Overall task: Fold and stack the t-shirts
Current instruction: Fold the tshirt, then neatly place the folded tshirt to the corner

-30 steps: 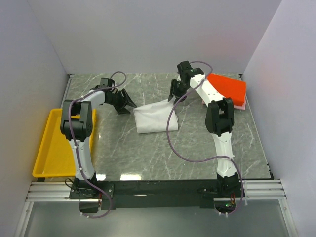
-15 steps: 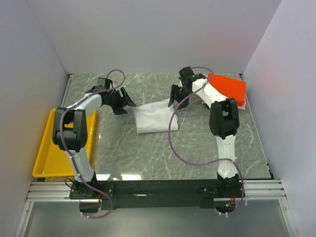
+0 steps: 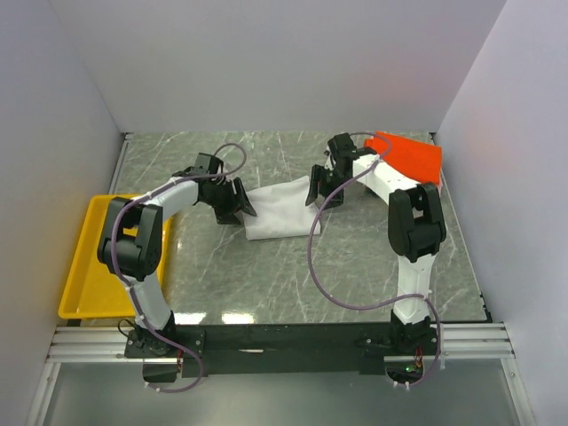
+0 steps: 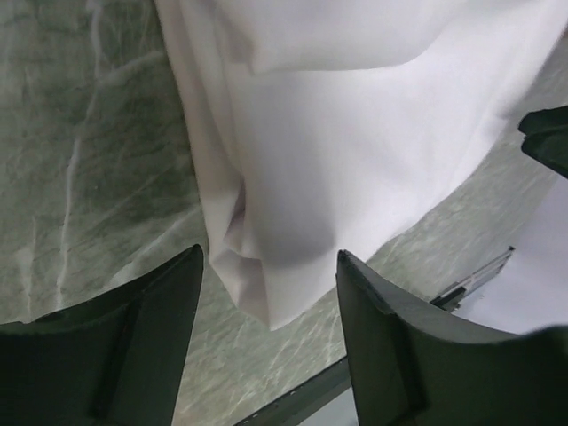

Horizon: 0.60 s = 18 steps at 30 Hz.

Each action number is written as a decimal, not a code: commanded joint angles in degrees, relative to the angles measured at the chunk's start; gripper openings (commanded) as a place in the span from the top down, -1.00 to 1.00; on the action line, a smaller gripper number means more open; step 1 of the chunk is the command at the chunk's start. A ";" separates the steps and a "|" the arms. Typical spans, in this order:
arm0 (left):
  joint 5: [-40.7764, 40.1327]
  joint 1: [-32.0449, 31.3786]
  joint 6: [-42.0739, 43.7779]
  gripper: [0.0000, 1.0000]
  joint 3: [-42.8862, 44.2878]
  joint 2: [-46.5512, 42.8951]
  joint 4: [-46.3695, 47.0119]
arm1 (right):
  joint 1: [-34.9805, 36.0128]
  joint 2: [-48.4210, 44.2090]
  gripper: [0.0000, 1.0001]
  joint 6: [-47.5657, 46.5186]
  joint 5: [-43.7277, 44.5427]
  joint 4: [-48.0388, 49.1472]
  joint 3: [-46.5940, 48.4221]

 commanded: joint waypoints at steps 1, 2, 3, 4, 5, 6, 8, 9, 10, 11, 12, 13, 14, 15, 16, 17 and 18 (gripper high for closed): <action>-4.12 -0.99 1.58 -0.32 -1.35 -1.23 -2.06 | -0.47 -3.72 -0.26 -0.42 -1.26 2.77 -2.33; -4.83 -1.08 1.49 -0.30 -2.23 -1.67 -2.06 | -0.55 -3.98 -0.26 -0.42 -1.35 3.38 -2.77; -6.14 -1.08 1.31 -0.25 -2.76 -1.85 -1.98 | -0.47 -3.98 -0.26 -0.33 -1.44 3.48 -3.21; -6.67 -1.08 1.23 -0.23 -3.11 -2.02 -1.89 | -0.47 -3.98 -0.26 -0.33 -1.44 3.65 -3.39; -7.03 -1.08 1.22 -0.23 -3.81 -2.11 -1.71 | -0.47 -3.72 -0.25 -0.33 -1.52 3.83 -3.48; -7.12 -1.08 1.22 -0.21 -3.99 -1.94 -1.45 | -0.47 -3.63 -0.26 -0.41 -1.79 4.00 -3.30; -6.51 -1.16 1.05 -0.20 -4.78 -1.76 0.13 | -0.47 -3.11 -0.26 -0.85 -2.05 4.09 -2.87; -6.33 -1.16 0.70 -0.19 -5.04 -1.59 0.83 | -0.55 -3.11 -0.26 -0.94 -3.01 4.35 -2.69; -6.15 -1.16 0.52 -0.19 -5.40 -1.50 1.53 | -0.55 -2.84 -0.27 -1.55 -3.54 4.44 -2.69; -6.06 -1.16 0.35 -0.19 -5.49 -1.24 2.76 | -0.64 -2.67 -0.28 -1.82 -4.24 4.71 -2.60; -6.06 -1.16 -0.09 -0.18 -5.57 -1.15 3.47 | -0.82 -2.40 -0.29 -2.26 -5.03 4.88 -2.60; -5.89 -1.16 -0.36 -0.18 -5.66 -1.06 3.91 | -1.08 -2.32 -0.30 -2.87 -6.69 4.97 -2.77; -5.63 -1.16 -0.62 -0.18 -5.84 -0.89 5.22 | -1.25 -1.88 -0.34 -3.05 -7.32 5.49 -2.86; -5.54 -1.16 -0.88 -0.17 -5.93 -0.80 5.67 | -1.60 -1.87 -0.38 -3.31 -7.93 5.85 -3.47; -5.45 -1.16 -0.97 -0.16 -6.45 -0.71 6.28 | -1.78 -1.96 -0.39 -3.49 -8.81 6.37 -3.91; -5.54 -1.16 -1.15 -0.13 -6.63 -0.45 6.72 | -2.48 -2.22 -0.40 -3.58 -9.43 7.25 -4.35; -5.62 -1.16 -0.97 -0.11 -6.72 -0.36 6.81 | -2.75 -2.40 -0.43 -3.84 -9.78 7.69 -5.14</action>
